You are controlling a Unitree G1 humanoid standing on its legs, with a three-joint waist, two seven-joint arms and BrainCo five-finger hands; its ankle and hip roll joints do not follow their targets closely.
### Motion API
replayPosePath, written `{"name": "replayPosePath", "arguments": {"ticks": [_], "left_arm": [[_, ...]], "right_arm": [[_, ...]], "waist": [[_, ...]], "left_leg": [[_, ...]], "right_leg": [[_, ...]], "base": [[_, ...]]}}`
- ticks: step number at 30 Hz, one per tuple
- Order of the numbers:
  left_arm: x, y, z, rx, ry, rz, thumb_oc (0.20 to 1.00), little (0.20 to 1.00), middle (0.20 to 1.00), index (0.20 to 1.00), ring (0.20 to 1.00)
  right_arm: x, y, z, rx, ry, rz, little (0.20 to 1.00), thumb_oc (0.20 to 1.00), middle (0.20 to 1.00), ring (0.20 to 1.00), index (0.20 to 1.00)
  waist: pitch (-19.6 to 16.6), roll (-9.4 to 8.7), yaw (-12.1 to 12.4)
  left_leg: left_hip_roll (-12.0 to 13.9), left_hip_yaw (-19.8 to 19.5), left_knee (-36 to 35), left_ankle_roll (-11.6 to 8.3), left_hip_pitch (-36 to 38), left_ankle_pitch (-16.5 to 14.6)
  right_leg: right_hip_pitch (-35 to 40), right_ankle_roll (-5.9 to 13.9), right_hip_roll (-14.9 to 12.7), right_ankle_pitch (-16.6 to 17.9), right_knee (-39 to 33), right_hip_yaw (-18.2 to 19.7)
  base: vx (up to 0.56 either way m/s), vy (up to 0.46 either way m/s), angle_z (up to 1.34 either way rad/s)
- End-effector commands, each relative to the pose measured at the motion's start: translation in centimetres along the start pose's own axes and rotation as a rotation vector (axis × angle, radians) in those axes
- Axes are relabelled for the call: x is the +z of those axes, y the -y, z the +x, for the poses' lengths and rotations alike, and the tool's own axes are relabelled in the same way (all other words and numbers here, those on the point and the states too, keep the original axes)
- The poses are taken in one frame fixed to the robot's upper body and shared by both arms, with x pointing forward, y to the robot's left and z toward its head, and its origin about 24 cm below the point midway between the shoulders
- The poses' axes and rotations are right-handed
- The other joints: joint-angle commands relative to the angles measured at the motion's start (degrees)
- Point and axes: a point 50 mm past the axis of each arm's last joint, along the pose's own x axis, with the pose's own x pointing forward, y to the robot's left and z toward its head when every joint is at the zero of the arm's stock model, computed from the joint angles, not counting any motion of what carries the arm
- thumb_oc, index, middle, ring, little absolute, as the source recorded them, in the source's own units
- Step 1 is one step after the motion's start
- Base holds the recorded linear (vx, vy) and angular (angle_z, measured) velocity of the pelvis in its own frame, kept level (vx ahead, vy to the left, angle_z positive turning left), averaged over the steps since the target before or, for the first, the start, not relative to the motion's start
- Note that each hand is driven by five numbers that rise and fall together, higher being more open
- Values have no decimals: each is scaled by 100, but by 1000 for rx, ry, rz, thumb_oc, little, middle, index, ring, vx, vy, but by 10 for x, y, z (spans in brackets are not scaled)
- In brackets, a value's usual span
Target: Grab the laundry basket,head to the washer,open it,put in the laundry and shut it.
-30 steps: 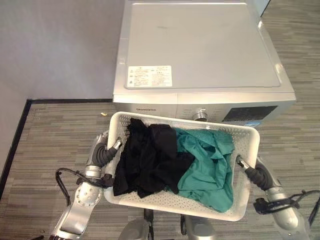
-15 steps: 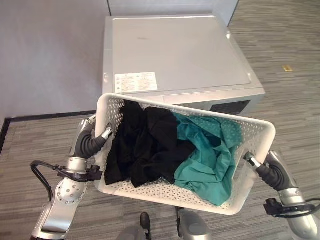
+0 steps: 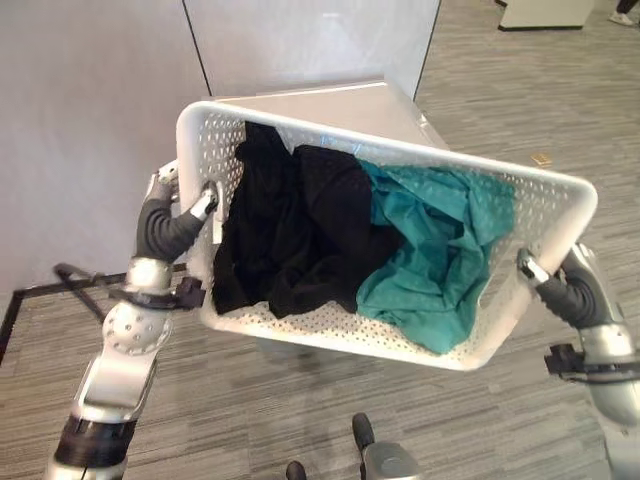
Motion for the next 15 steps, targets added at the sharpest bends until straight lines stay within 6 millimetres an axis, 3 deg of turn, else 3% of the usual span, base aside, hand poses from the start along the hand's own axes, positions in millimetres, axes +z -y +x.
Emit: {"name": "replayPosePath", "arguments": {"ticks": [1, 6, 7, 9, 10, 15], "left_arm": [[35, 10, 40, -70, 156, -109, 200, 200, 200, 200, 200], [31, 42, 92, -153, 46, -133, 200, 200, 200, 200, 200], [31, 58, 107, -179, 4, -132, 200, 200, 200, 200, 200], [33, 64, 117, -190, -10, -123, 200, 200, 200, 200, 200], [29, 78, 130, -205, -88, -121, 200, 200, 200, 200, 200], [34, 79, 156, -180, -174, -71, 200, 200, 200, 200, 200]], "right_arm": [[-4, 41, 34, -173, 4, -114, 200, 200, 200, 200, 200], [-4, 54, 84, -119, -26, -77, 200, 200, 200, 200, 200], [-8, 60, 102, -94, -63, -86, 200, 200, 200, 200, 200], [-3, 61, 117, -81, -59, -97, 200, 200, 200, 200, 200], [5, 64, 142, -61, -70, -108, 200, 200, 200, 200, 200], [35, 76, 189, -64, -73, -143, 200, 200, 200, 200, 200]], "waist": [[-383, -18, 226], [-396, -2, 278], [-455, -1, 329], [-440, 33, 304], [-485, 33, 324], [-500, 70, 197]], "left_leg": [[-36, -181, 499, 255, -136, -942], [112, -381, 306, 109, -89, -779], [210, -439, 192, 27, -31, -692], [272, -462, 101, -22, 7, -638], [415, -469, -23, -142, 36, -520], [724, -475, -49, -384, 15, -379]], "right_leg": [[-705, 430, -292, 134, 186, -82], [-605, 282, -228, -25, 196, -218], [-530, 225, -171, -97, 182, -271], [-498, 192, -128, -135, 173, -312], [-468, 132, -44, -233, 171, -381], [-488, 24, 117, -465, 332, -512]], "base": [[9, -60, 13], [56, -133, 30], [108, -160, 26], [105, -148, 29], [106, -156, 15], [104, -158, 11]]}}
